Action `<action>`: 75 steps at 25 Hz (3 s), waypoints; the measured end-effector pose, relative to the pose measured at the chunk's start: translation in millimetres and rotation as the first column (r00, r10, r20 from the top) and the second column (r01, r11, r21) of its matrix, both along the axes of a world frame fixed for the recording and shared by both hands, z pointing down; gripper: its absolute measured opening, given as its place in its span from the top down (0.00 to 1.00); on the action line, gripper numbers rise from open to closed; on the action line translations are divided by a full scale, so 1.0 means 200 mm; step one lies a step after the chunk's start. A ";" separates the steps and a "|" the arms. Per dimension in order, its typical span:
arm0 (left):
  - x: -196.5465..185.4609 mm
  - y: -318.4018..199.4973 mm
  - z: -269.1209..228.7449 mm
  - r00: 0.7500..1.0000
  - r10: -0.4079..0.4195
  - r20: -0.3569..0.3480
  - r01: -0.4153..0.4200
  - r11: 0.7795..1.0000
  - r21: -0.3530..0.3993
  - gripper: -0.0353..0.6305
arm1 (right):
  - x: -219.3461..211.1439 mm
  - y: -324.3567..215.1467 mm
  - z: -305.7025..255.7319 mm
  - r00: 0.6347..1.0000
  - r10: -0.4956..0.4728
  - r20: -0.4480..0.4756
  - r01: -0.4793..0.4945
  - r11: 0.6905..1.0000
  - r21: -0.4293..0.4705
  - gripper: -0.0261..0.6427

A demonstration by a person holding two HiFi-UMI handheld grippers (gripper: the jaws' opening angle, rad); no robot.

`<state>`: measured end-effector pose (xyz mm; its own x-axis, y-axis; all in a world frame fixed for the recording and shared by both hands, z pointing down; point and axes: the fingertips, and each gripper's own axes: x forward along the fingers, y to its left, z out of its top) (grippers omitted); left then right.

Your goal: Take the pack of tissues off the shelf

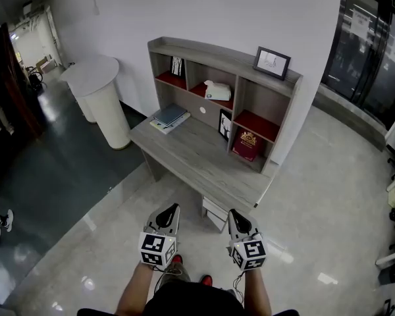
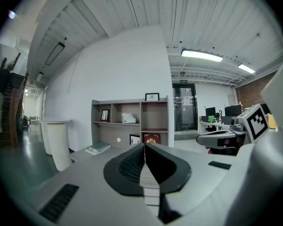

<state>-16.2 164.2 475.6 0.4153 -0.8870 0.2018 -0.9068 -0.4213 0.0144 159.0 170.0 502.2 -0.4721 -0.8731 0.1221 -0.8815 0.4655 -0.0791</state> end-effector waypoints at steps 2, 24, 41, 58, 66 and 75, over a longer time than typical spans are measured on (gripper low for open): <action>-0.04 -0.03 0.02 1.000 -0.014 0.002 0.014 1.000 -0.009 0.93 | -0.02 -0.03 0.02 1.000 -0.002 0.005 0.002 1.000 -0.007 0.92; -0.45 -0.92 0.03 0.993 0.115 -0.030 -0.115 0.993 -0.010 0.93 | -0.36 -0.75 -0.01 0.986 0.163 -0.042 -0.164 0.986 -0.021 0.92; -0.59 -1.37 0.09 0.958 0.285 -0.036 -0.285 0.958 -0.011 0.93 | -0.61 -1.13 -0.02 0.953 0.291 -0.088 -0.292 0.957 0.004 0.92; -0.07 -1.80 0.05 0.951 0.305 -0.042 -0.305 0.952 0.013 0.93 | -0.12 -1.51 -0.06 0.947 0.314 -0.062 -0.313 0.949 0.033 0.92; 0.09 -1.97 0.02 0.963 0.268 -0.019 -0.268 0.963 0.022 0.93 | 0.02 -1.67 -0.03 0.961 0.273 -0.039 -0.272 0.962 0.031 0.92; 0.18 -2.18 0.04 0.979 0.205 0.004 -0.205 0.978 0.033 0.93 | 0.12 -1.74 0.01 0.967 0.255 -0.020 -0.255 0.967 0.017 0.92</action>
